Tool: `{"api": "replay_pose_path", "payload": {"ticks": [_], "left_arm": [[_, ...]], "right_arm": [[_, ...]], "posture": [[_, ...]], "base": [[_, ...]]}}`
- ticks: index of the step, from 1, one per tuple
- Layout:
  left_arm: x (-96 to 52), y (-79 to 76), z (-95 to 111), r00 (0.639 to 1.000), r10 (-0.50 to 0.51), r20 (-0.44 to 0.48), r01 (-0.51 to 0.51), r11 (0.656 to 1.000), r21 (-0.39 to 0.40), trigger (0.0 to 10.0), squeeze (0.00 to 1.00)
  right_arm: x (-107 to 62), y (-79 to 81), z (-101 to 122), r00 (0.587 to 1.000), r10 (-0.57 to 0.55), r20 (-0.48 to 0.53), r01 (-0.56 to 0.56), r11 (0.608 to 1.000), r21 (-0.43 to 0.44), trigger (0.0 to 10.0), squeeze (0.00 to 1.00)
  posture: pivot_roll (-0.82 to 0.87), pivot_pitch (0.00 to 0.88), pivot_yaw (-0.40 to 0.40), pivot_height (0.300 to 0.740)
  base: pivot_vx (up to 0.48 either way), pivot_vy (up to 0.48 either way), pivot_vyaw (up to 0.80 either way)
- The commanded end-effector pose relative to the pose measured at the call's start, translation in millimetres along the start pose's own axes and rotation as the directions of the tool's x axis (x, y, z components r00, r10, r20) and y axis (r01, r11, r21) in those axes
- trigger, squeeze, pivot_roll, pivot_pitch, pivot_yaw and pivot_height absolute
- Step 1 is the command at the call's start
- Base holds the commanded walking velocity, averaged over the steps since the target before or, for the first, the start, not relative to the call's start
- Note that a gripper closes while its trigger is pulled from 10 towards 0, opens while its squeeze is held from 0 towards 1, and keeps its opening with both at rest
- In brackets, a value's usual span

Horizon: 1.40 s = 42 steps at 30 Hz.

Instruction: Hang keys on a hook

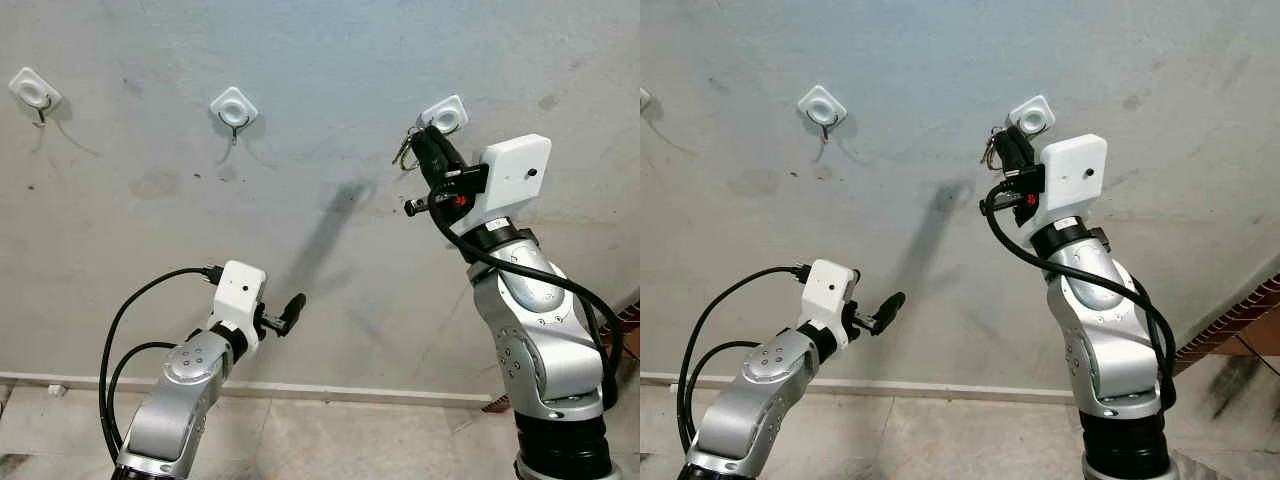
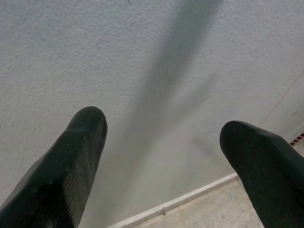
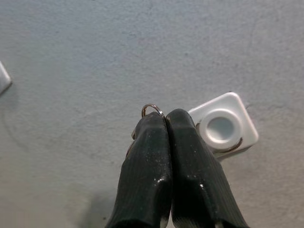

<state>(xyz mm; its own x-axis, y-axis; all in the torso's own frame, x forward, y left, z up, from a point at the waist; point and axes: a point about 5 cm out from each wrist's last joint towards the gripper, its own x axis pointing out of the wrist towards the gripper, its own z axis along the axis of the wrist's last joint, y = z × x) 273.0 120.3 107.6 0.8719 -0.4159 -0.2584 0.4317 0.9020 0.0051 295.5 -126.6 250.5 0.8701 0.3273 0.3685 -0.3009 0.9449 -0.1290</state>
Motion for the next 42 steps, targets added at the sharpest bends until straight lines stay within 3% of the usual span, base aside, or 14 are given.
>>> {"api": "replay_pose_path", "payload": {"ticks": [1, 21, 35, 42], "left_arm": [[0.5, -1.2, -1.0, 1.0, -0.011, -0.008, 0.011, 1.0, 0.004, 10.0, 0.0], [-0.7, -1.5, -2.3, 1.0, -0.013, -0.013, 0.013, 1.0, 0.006, 10.0, 0.0], [0.6, -1.5, -2.8, 1.0, -0.02, -0.017, 0.02, 1.0, 0.01, 10.0, 0.0], [1.3, -1.6, -3.2, 1.0, -0.023, -0.018, 0.023, 1.0, 0.011, 10.0, 0.0]], "right_arm": [[2.4, -5.5, 2.5, 1.0, -0.028, 0.013, 0.029, 0.999, -0.023, 10.0, 0.0], [4.6, -20.2, -1.4, 0.997, -0.081, 0.018, 0.082, 0.993, -0.08, 10.0, 0.0], [-5.6, -7.3, 25.2, 0.994, 0.019, 0.107, -0.016, 1.0, -0.025, 10.0, 0.0], [-14.9, -9.5, 15.1, 0.999, 0.002, 0.05, 0.0, 0.999, -0.036, 10.0, 0.0]], "posture": [[0.15, 0.063, -0.04, 0.74], [0.15, 0.068, -0.039, 0.74], [0.13, 0.063, -0.032, 0.74], [0.13, 0.062, -0.032, 0.74]], "base": [[0.0, 0.0, 0.0], [0.0, 0.0, 0.0], [0.0, 0.0, 0.0], [0.0, 0.0, 0.0]]}}
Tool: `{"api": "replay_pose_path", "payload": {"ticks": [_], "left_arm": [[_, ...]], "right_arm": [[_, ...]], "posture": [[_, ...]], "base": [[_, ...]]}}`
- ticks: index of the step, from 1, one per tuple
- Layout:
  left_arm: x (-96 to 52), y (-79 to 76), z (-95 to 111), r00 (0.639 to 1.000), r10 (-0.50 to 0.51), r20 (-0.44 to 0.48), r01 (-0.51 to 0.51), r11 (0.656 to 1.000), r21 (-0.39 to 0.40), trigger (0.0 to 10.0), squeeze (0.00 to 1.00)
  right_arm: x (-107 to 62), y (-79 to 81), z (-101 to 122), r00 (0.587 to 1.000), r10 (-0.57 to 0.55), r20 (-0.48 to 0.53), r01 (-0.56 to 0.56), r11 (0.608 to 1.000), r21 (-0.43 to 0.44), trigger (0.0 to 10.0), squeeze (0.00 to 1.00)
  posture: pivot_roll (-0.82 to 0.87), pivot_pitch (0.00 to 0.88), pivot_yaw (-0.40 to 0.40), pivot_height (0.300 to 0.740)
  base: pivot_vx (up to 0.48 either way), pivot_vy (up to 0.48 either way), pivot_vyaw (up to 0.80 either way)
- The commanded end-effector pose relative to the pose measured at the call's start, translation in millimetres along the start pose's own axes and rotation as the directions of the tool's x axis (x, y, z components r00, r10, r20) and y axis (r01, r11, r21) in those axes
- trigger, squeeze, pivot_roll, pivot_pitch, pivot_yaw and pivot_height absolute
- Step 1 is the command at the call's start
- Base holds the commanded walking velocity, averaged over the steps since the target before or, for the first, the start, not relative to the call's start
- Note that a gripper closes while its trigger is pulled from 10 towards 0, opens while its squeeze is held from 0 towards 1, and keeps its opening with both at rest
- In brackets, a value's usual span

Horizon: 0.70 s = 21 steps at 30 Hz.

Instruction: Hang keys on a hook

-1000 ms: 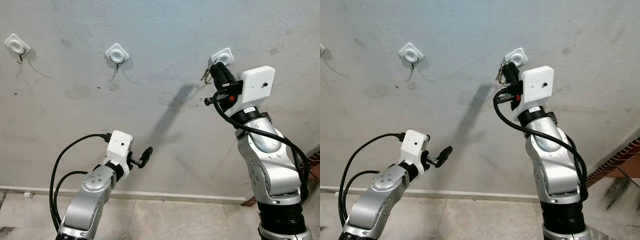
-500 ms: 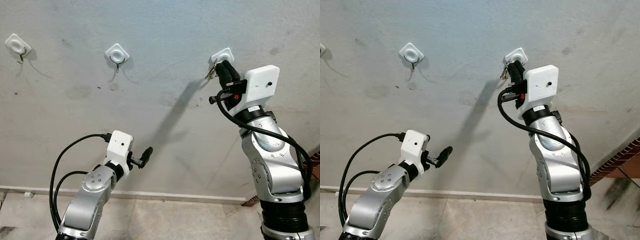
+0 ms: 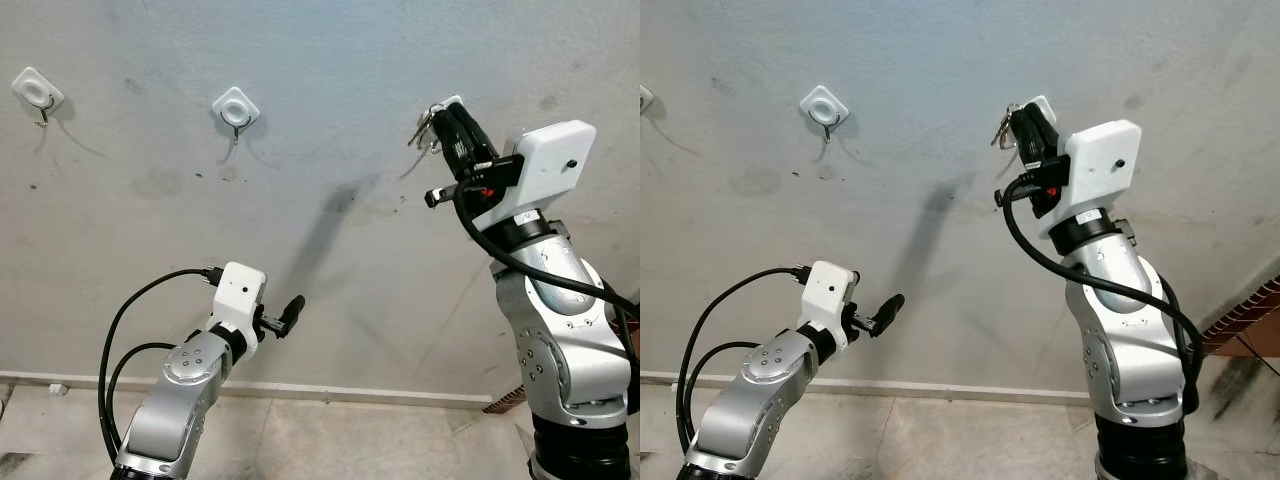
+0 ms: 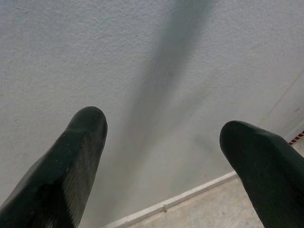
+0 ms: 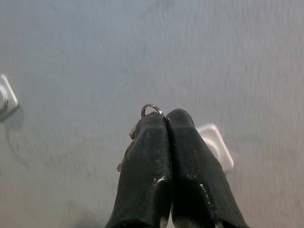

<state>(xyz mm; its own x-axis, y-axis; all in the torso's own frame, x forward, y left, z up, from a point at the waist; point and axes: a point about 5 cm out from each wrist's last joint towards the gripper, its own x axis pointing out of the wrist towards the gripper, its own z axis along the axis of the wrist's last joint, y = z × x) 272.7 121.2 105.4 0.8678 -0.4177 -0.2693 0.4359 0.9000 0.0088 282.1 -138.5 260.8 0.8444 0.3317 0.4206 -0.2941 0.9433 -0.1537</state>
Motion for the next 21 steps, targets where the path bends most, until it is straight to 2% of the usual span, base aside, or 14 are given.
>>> {"api": "replay_pose_path", "payload": {"ticks": [1, 12, 21], "left_arm": [[1.4, -2.4, -0.9, 1.0, -0.02, -0.007, 0.02, 1.0, 0.007, 10.0, 0.0], [1.0, -2.4, -1.2, 1.0, -0.023, -0.007, 0.023, 1.0, 0.008, 10.0, 0.0], [0.3, -2.9, -1.4, 1.0, -0.025, -0.01, 0.025, 1.0, 0.008, 10.0, 0.0]], "right_arm": [[-4.4, -1.8, -2.0, 1.0, -0.008, -0.02, 0.008, 1.0, -0.012, 10.0, 0.0], [-5.7, -4.6, -17.7, 0.997, -0.03, -0.07, 0.029, 0.999, -0.028, 10.0, 0.0], [3.0, -1.4, -27.1, 0.997, -0.039, -0.069, 0.038, 0.999, -0.011, 10.0, 0.0]], "posture": [[0.13, 0.062, -0.032, 0.74], [0.14, 0.056, -0.033, 0.74], [0.14, 0.069, -0.034, 0.74]], "base": [[0.0, 0.0, 0.0], [0.0, 0.0, 0.0], [0.0, 0.0, 0.0]]}}
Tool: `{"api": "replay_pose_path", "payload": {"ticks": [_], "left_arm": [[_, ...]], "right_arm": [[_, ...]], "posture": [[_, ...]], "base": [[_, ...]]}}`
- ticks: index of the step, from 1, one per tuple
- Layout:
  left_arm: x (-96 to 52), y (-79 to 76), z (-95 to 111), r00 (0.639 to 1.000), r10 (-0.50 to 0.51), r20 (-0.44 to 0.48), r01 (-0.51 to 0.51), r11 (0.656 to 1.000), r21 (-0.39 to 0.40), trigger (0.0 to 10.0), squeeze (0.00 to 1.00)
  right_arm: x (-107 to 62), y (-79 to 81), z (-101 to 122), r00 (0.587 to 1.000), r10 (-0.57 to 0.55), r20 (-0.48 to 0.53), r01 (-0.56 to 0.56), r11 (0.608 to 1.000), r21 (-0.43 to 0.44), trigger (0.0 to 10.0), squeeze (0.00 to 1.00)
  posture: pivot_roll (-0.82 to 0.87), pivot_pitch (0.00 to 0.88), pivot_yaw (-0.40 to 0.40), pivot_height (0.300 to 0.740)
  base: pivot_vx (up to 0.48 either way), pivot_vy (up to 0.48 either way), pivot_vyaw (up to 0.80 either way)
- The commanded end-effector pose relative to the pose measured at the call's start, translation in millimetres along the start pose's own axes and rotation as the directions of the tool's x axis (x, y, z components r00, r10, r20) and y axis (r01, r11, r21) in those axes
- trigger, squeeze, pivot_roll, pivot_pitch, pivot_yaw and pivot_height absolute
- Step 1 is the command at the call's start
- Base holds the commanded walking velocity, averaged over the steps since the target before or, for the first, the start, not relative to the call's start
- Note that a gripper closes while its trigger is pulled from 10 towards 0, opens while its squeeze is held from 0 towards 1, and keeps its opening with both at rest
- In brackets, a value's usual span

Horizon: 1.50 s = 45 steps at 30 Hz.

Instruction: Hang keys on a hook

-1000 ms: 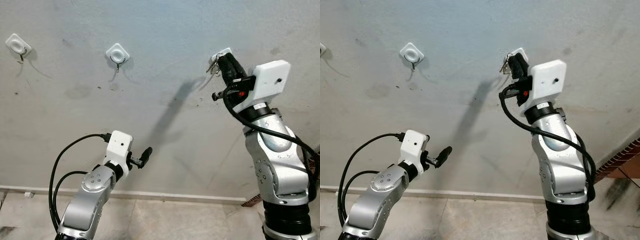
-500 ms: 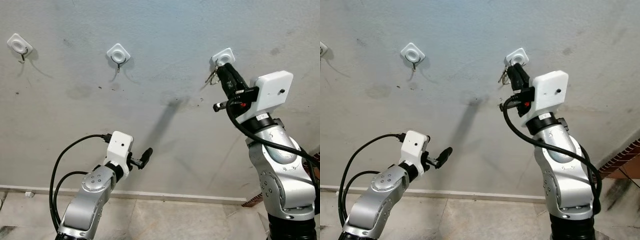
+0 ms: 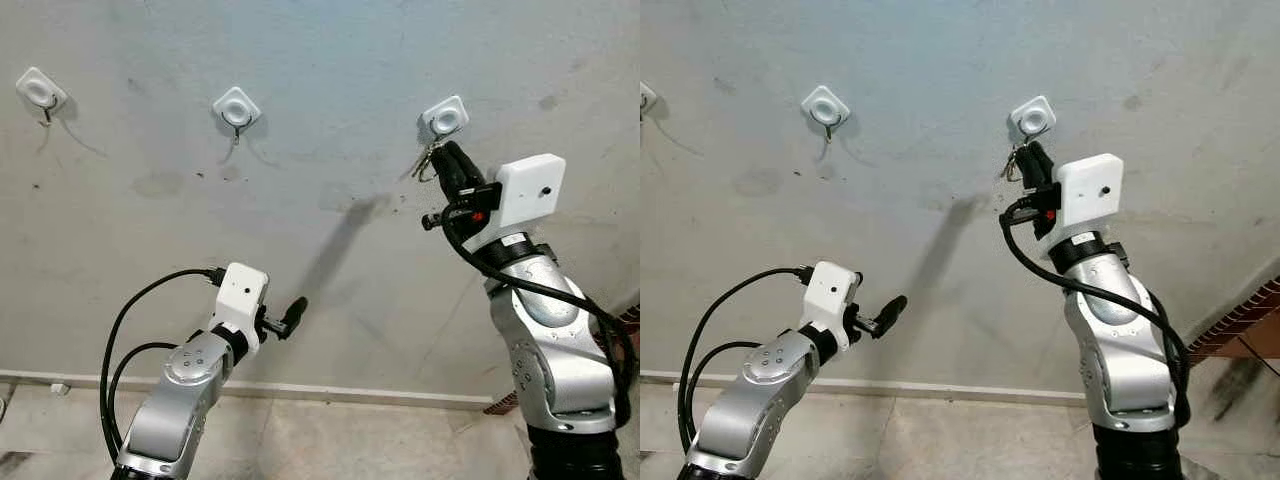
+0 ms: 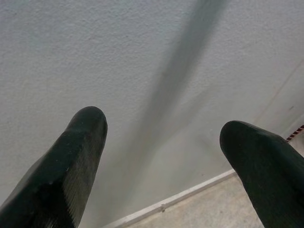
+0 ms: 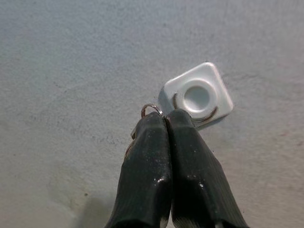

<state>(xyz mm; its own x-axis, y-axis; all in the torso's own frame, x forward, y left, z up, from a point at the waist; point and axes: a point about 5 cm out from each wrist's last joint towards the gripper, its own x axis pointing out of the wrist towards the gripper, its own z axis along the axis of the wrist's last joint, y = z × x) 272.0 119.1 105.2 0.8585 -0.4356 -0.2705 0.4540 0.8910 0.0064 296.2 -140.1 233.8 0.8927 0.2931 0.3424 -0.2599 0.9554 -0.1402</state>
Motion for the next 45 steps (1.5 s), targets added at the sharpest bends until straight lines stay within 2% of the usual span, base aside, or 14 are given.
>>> {"api": "replay_pose_path", "payload": {"ticks": [1, 8, 20, 32, 35, 40, 45], "left_arm": [[-0.1, -0.5, -1.3, 1.0, -0.004, -0.009, 0.004, 1.0, 0.005, 10.0, 0.0], [-1.3, -0.1, -1.5, 1.0, -0.001, -0.009, 0.001, 1.0, 0.004, 10.0, 0.0], [-2.5, 0.1, -1.6, 1.0, 0.0, -0.01, 0.0, 1.0, 0.003, 10.0, 0.0], [-2.2, 0.2, -1.9, 1.0, -0.002, -0.012, 0.002, 1.0, 0.003, 10.0, 0.0], [-1.7, 0.4, -1.7, 1.0, -0.002, -0.012, 0.002, 1.0, 0.004, 10.0, 0.0], [-0.6, 0.7, -1.5, 1.0, -0.004, -0.012, 0.004, 1.0, 0.006, 10.0, 0.0], [-0.1, 0.6, -1.2, 1.0, -0.004, -0.011, 0.005, 1.0, 0.007, 10.0, 0.0]], "right_arm": [[4.3, 0.9, 3.1, 1.0, 0.0, 0.025, 0.0, 1.0, -0.003, 10.0, 0.0], [11.2, 1.5, 2.4, 0.999, -0.008, 0.041, 0.008, 1.0, -0.006, 10.0, 0.0], [14.8, -7.1, 5.0, 0.997, -0.039, 0.066, 0.04, 0.999, -0.027, 10.0, 0.0], [-4.7, -6.9, 13.1, 0.998, 0.0, 0.064, 0.001, 1.0, -0.028, 10.0, 0.0], [-6.3, -7.6, 14.8, 0.998, 0.003, 0.064, -0.001, 1.0, -0.026, 10.0, 0.0], [-9.0, 0.3, 20.5, 0.995, 0.071, 0.07, -0.071, 0.998, -0.002, 10.0, 0.0], [-10.2, 0.6, 20.4, 0.996, 0.068, 0.065, -0.068, 0.998, -0.003, 10.0, 0.0]], "posture": [[0.14, 0.069, -0.034, 0.74], [0.15, 0.074, -0.034, 0.74], [0.15, 0.079, -0.034, 0.74], [0.14, 0.081, -0.031, 0.74], [0.14, 0.081, -0.028, 0.74], [0.13, 0.079, -0.024, 0.74], [0.13, 0.077, -0.025, 0.74]], "base": [[0.0, 0.0, 0.0], [0.0, 0.0, 0.0], [0.0, 0.0, 0.0], [0.0, 0.0, 0.0], [0.0, 0.0, 0.0], [0.0, 0.0, 0.0], [0.0, 0.0, 0.0]]}}
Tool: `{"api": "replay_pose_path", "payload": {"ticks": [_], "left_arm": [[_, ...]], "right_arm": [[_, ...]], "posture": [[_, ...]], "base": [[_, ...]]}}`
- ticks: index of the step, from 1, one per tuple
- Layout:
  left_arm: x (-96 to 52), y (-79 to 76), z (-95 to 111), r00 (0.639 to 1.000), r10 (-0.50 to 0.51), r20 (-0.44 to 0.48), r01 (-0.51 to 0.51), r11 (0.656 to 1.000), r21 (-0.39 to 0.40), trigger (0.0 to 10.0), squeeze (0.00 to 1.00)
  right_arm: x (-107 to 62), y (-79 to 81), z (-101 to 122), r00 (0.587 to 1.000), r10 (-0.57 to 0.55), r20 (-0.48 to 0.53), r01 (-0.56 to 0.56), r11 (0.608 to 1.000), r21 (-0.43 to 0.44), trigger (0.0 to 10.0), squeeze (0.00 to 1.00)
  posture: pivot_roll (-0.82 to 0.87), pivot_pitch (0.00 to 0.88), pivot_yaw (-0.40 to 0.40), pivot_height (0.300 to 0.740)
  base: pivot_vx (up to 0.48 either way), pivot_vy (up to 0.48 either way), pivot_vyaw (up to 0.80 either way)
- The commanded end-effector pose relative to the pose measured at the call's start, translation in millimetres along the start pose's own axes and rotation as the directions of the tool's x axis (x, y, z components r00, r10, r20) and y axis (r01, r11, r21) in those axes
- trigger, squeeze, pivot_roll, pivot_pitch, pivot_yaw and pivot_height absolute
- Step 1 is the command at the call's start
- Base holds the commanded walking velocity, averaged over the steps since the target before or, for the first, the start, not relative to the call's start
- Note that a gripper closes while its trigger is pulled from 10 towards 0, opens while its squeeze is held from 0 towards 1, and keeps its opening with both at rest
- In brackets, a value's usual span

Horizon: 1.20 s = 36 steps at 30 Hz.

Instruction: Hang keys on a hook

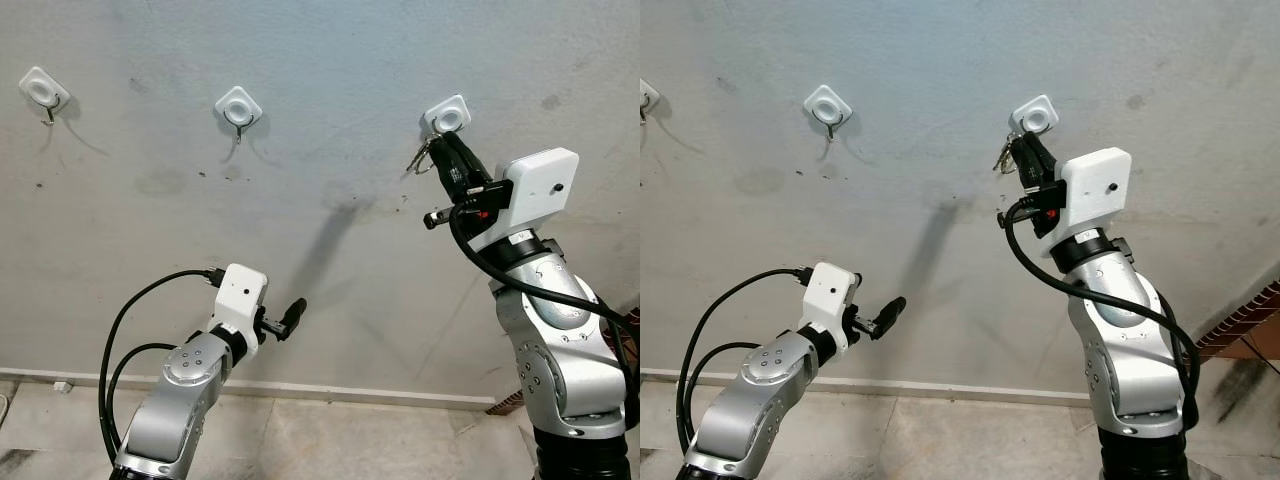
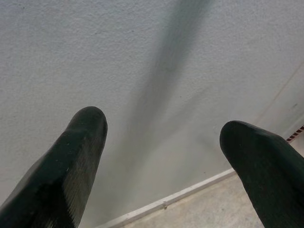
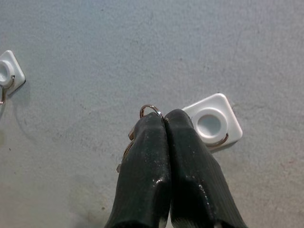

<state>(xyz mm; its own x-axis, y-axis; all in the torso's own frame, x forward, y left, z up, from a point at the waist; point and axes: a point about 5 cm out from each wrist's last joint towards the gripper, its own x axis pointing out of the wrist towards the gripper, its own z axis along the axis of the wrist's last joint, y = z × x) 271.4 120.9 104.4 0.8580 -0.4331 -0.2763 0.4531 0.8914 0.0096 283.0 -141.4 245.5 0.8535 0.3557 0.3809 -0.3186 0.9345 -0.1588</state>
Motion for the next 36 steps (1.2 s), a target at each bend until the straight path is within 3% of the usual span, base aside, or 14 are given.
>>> {"api": "replay_pose_path", "payload": {"ticks": [1, 19, 28, 36], "left_arm": [[0.9, -0.8, 0.0, 1.0, -0.006, -0.005, 0.006, 1.0, 0.005, 10.0, 0.0], [-1.3, -0.8, -0.4, 1.0, -0.003, -0.007, 0.003, 1.0, 0.005, 10.0, 0.0], [-3.0, -0.1, -1.9, 1.0, -0.001, -0.013, 0.001, 1.0, 0.005, 10.0, 0.0], [-3.0, 0.0, -1.3, 1.0, -0.004, -0.014, 0.004, 1.0, 0.009, 10.0, 0.0]], "right_arm": [[-2.1, 0.0, 4.5, 1.0, 0.0, 0.01, 0.0, 1.0, -0.008, 10.0, 0.0], [12.1, -15.8, -3.9, 0.997, -0.08, 0.0, 0.08, 0.996, -0.038, 10.0, 0.0], [13.6, -32.9, -12.9, 0.988, -0.152, -0.014, 0.152, 0.988, -0.036, 10.0, 0.0], [20.6, -31.5, -18.2, 0.988, -0.153, -0.01, 0.152, 0.988, -0.008, 10.0, 0.0]], "posture": [[0.13, 0.077, -0.025, 0.74], [0.14, 0.086, -0.026, 0.74], [0.15, 0.091, -0.026, 0.74], [0.15, 0.09, -0.025, 0.74]], "base": [[0.0, 0.0, 0.0], [0.0, 0.0, 0.0], [0.0, 0.0, 0.0], [0.0, 0.0, 0.0]]}}
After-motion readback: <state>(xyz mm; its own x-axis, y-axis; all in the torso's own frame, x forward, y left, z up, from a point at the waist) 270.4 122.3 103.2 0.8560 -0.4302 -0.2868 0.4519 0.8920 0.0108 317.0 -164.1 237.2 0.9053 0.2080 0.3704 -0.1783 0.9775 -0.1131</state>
